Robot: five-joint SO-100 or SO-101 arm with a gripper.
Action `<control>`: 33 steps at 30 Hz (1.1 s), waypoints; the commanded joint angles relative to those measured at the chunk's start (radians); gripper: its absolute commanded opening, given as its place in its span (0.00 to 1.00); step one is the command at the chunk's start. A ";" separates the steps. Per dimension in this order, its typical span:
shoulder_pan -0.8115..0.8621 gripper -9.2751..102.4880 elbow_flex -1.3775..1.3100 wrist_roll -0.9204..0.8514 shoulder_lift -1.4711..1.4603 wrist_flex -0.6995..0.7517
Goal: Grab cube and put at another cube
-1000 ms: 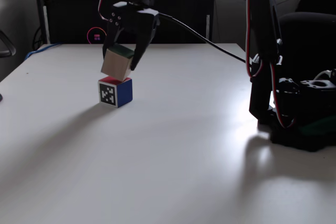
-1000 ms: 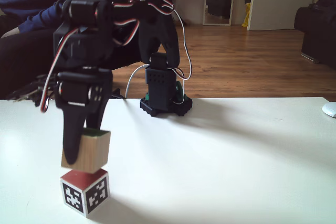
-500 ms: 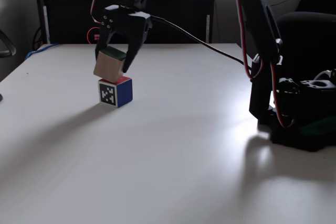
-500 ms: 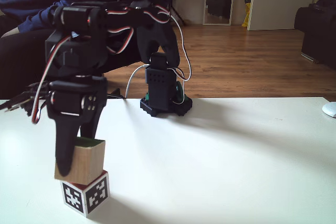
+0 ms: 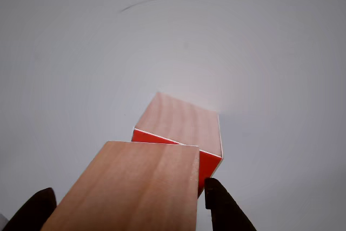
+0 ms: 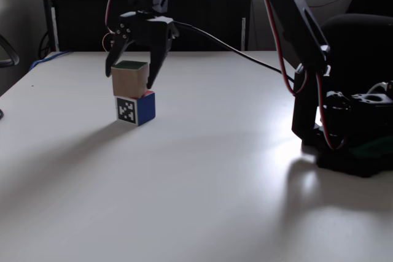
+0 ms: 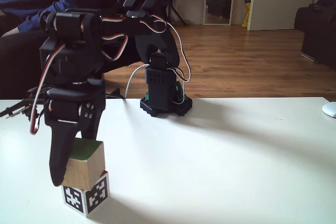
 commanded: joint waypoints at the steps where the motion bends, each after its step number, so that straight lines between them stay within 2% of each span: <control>1: -0.014 0.48 -0.052 0.005 0.014 0.021; 4: -0.018 0.54 -0.057 0.015 0.026 0.043; 6: -0.025 0.65 -0.057 -0.008 0.035 0.055; 14: -0.040 0.62 0.052 -0.003 0.207 0.064; 16: -0.067 0.62 0.198 0.000 0.347 0.035; 18: -0.114 0.61 0.462 0.002 0.568 -0.080; 21: -0.219 0.53 0.959 -0.015 0.989 -0.339; 24: -0.348 0.44 1.348 0.002 1.293 -0.515; 27: -0.420 0.31 1.623 0.075 1.451 -0.683; 29: -0.428 0.16 1.776 0.146 1.559 -0.788; 31: -0.453 0.09 1.904 0.143 1.675 -0.851; 33: -0.472 0.08 1.987 0.170 1.772 -0.854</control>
